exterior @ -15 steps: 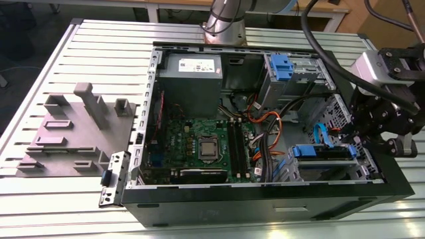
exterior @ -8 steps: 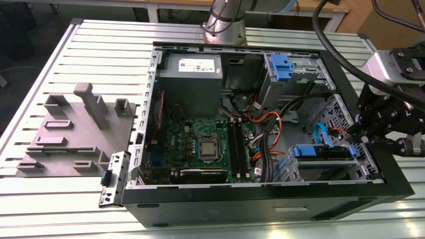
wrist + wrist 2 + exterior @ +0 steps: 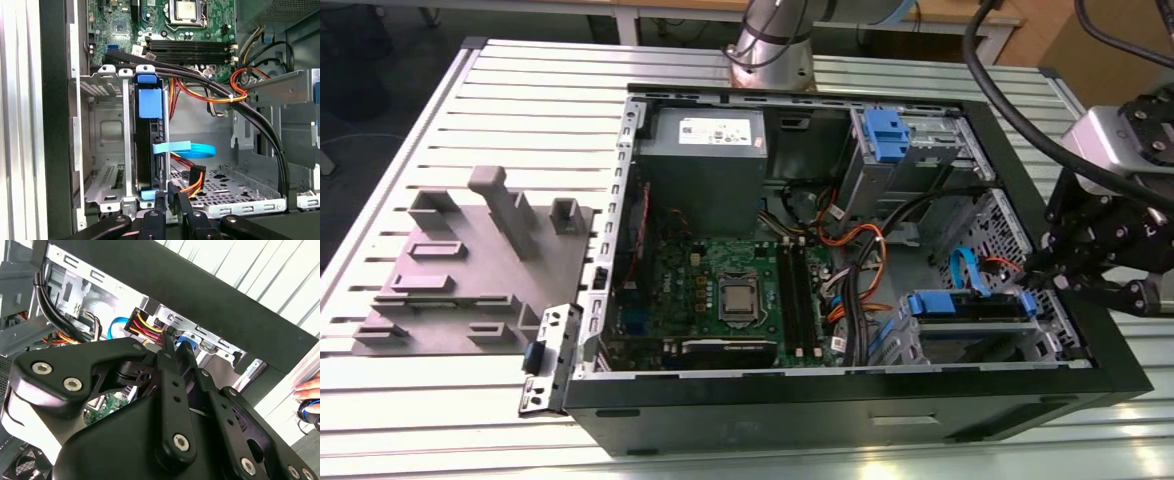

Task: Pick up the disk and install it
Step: 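Insert the second disk wire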

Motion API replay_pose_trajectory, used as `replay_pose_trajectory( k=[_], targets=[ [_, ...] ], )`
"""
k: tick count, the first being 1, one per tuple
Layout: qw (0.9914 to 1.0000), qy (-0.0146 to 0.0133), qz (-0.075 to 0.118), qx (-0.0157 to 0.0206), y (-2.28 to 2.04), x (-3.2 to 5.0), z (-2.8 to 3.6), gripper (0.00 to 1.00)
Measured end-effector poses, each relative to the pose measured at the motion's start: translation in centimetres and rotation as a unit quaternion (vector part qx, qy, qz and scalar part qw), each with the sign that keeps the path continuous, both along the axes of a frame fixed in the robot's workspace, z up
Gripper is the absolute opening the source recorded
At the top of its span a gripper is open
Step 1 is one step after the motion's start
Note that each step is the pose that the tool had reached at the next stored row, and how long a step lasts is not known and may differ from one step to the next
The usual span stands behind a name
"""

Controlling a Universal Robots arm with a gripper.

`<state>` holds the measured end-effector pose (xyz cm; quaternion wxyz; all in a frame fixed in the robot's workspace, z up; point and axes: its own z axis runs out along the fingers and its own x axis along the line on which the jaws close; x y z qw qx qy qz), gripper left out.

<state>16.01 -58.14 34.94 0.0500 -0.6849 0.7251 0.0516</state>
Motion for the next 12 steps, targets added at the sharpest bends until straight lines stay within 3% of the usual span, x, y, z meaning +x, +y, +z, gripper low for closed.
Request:
replay_pose_trajectory(
  k=[4,12],
  targets=[
    [0.99999,0.0047,0.000,-0.0001,0.00,0.00,-0.22,0.24],
    [0.99999,0.0048,0.000,0.0003,0.03,-0.03,-0.24,0.24]
  ],
)
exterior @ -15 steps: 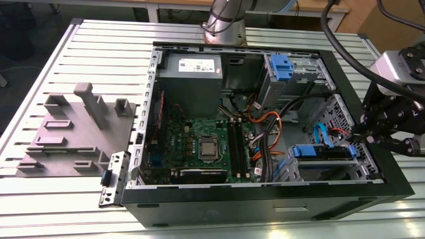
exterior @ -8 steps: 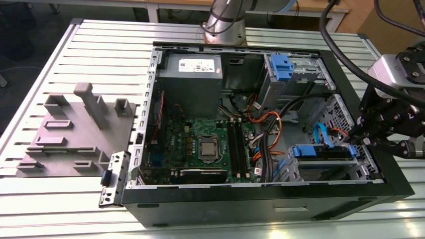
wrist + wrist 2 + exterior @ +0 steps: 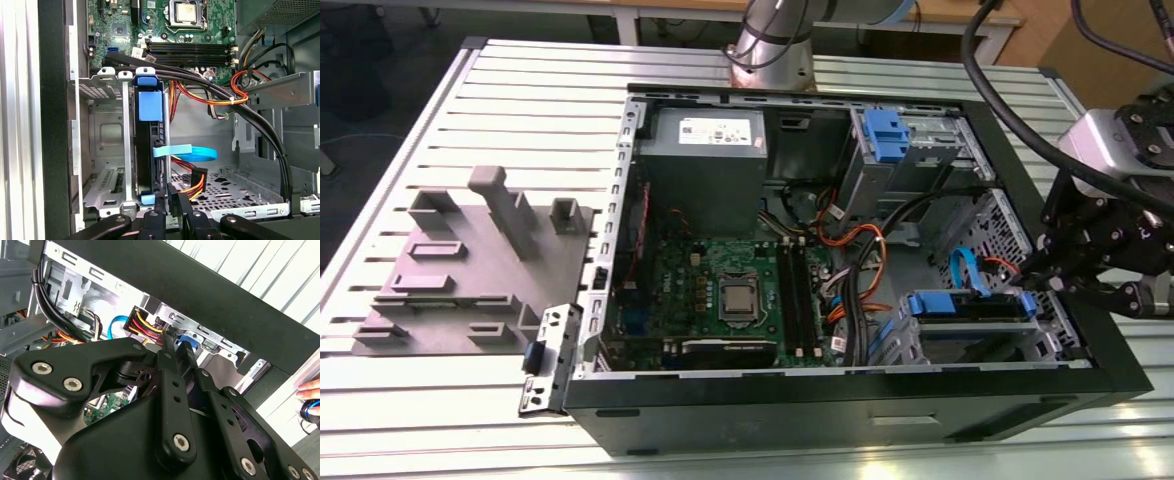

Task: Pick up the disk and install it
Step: 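Insert the second disk wire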

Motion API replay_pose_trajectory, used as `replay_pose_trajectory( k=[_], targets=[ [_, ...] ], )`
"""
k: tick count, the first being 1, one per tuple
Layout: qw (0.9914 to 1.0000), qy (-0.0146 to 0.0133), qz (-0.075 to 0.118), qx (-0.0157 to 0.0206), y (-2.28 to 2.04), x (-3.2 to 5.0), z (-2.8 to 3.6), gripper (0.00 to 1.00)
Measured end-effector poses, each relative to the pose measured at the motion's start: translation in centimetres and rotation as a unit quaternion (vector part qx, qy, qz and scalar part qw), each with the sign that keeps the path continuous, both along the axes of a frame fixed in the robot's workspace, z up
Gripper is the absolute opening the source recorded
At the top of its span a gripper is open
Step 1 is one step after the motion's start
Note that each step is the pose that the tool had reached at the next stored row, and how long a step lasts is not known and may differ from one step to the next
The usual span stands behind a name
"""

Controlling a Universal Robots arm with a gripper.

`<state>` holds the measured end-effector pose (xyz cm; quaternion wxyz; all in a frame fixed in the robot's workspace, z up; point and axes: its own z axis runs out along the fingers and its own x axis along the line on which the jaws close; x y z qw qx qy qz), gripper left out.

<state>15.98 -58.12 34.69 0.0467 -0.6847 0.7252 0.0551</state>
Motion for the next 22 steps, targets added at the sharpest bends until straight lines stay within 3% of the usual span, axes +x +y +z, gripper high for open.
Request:
replay_pose_trajectory(
  k=[9,11,12,15,20,22],
  targets=[
    [1.00000,0.0000,0.000,0.0002,0.08,-0.06,0.01,0.24],
    [1.00000,0.0000,0.000,0.0001,0.08,-0.06,0.01,0.26],
    [1.00000,0.0000,0.000,0.0001,0.08,-0.06,0.01,0.32],
    [1.00000,0.0000,0.000,0.0002,0.14,-0.06,-0.06,0.32],
    [1.00000,0.0007,0.000,-0.0011,0.24,-0.04,-0.37,0.32],
    [0.99999,0.0015,0.000,-0.0039,0.25,-0.03,-0.51,0.32]
  ],
)
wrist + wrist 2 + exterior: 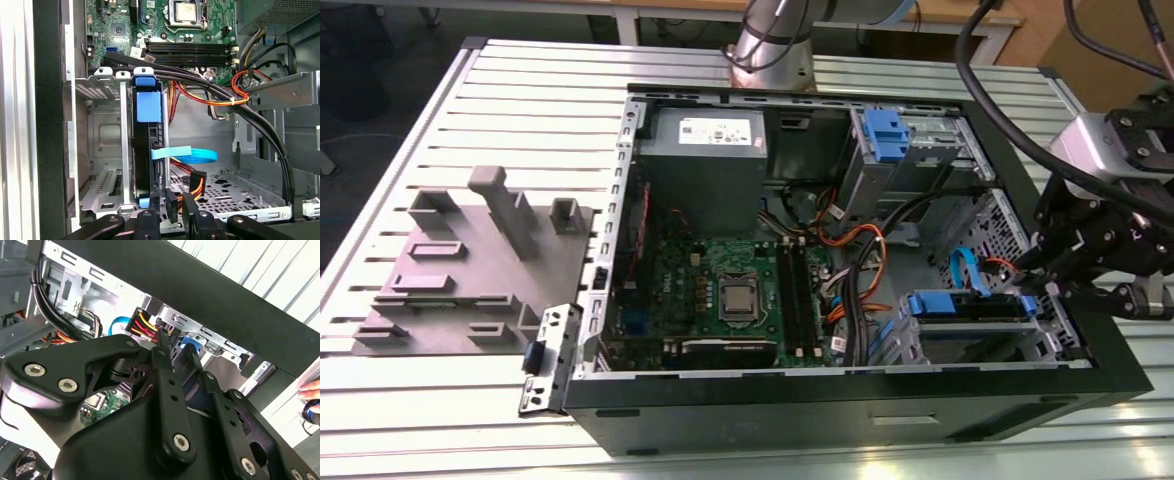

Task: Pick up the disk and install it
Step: 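Insert the second disk wire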

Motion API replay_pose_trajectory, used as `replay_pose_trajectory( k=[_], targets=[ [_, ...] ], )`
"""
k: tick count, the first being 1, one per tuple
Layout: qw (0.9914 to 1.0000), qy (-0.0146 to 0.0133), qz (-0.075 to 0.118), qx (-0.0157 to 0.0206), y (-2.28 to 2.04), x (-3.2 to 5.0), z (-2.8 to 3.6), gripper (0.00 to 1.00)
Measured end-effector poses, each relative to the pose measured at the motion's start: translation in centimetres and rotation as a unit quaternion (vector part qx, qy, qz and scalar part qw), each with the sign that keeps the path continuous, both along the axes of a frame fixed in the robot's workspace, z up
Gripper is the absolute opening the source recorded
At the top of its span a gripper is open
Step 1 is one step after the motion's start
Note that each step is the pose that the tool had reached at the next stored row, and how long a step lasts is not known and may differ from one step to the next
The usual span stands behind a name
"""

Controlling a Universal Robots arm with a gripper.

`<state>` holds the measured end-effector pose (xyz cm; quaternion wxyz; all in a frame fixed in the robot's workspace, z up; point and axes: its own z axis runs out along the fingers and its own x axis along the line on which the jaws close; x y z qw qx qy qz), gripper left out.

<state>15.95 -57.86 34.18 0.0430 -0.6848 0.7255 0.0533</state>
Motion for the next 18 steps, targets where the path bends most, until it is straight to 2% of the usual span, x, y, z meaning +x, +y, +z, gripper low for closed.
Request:
replay_pose_trajectory(
  k=[3,8,9,10,11,12,18],
  targets=[
    [1.00000,0.0006,0.000,-0.0026,0.00,0.00,-0.10,0.32],
    [1.00000,0.0007,0.000,-0.0029,0.00,0.01,-0.10,0.32],
    [1.00000,0.0007,0.000,-0.0030,0.00,0.01,-0.10,0.30],
    [1.00000,0.0007,0.000,-0.0030,0.00,0.01,-0.10,0.24],
    [1.00000,0.0007,0.000,-0.0031,0.00,0.01,-0.10,0.24],
    [0.99999,0.0007,0.000,-0.0031,0.00,0.01,-0.10,0.18],
    [0.99999,0.0007,0.000,-0.0034,0.00,0.01,-0.10,0.16]
  ],
)
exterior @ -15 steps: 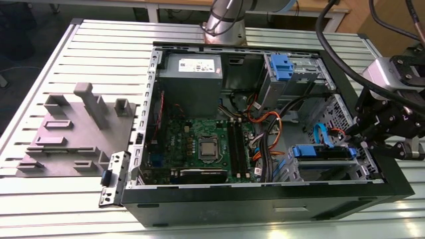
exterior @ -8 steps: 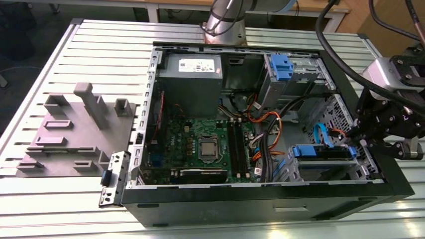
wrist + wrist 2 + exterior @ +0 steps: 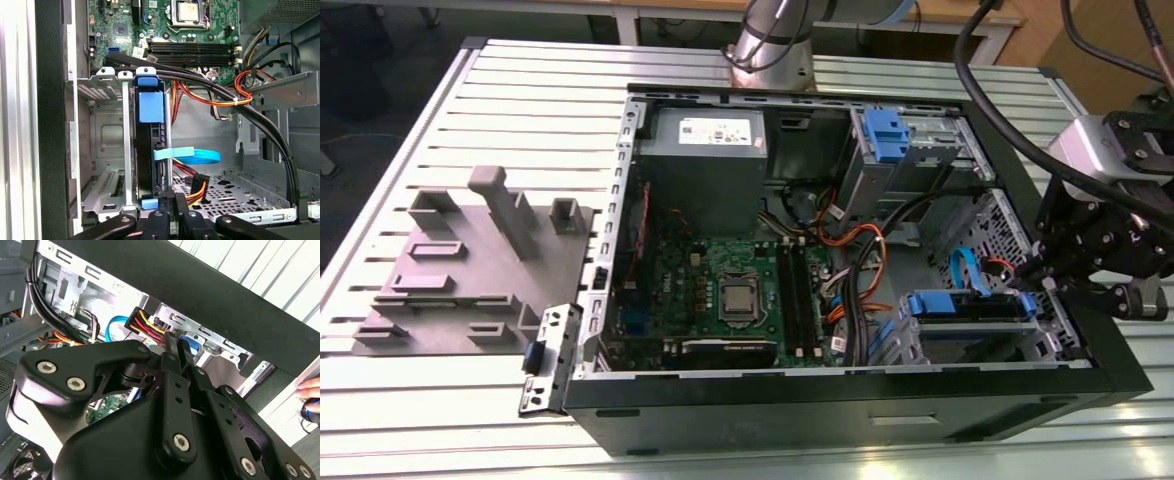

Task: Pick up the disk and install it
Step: 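Insert the second disk wire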

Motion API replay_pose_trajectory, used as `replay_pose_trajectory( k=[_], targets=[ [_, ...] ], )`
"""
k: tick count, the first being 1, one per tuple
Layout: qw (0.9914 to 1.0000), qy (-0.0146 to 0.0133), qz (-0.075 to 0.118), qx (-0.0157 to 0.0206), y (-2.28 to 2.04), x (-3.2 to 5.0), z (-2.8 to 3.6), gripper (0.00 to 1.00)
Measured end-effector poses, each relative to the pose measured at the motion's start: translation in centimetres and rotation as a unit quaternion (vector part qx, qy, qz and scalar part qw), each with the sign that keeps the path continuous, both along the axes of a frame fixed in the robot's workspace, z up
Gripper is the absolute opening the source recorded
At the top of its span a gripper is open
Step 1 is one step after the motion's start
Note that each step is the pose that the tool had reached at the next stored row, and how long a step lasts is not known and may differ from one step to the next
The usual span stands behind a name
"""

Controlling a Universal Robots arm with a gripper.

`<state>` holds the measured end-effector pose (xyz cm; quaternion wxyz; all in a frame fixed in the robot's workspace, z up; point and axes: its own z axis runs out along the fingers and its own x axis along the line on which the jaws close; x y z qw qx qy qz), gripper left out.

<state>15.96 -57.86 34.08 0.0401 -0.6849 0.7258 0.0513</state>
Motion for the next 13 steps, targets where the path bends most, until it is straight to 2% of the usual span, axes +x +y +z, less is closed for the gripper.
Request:
replay_pose_trajectory(
  k=[3,9,13],
  targets=[
    [1.00000,-0.0001,0.000,-0.0001,0.02,0.00,0.20,0.16],
    [1.00000,-0.0003,0.000,0.0031,0.11,-0.04,0.42,0.16],
    [0.99999,-0.0011,0.000,0.0035,0.15,-0.67,0.43,0.16]
  ],
)
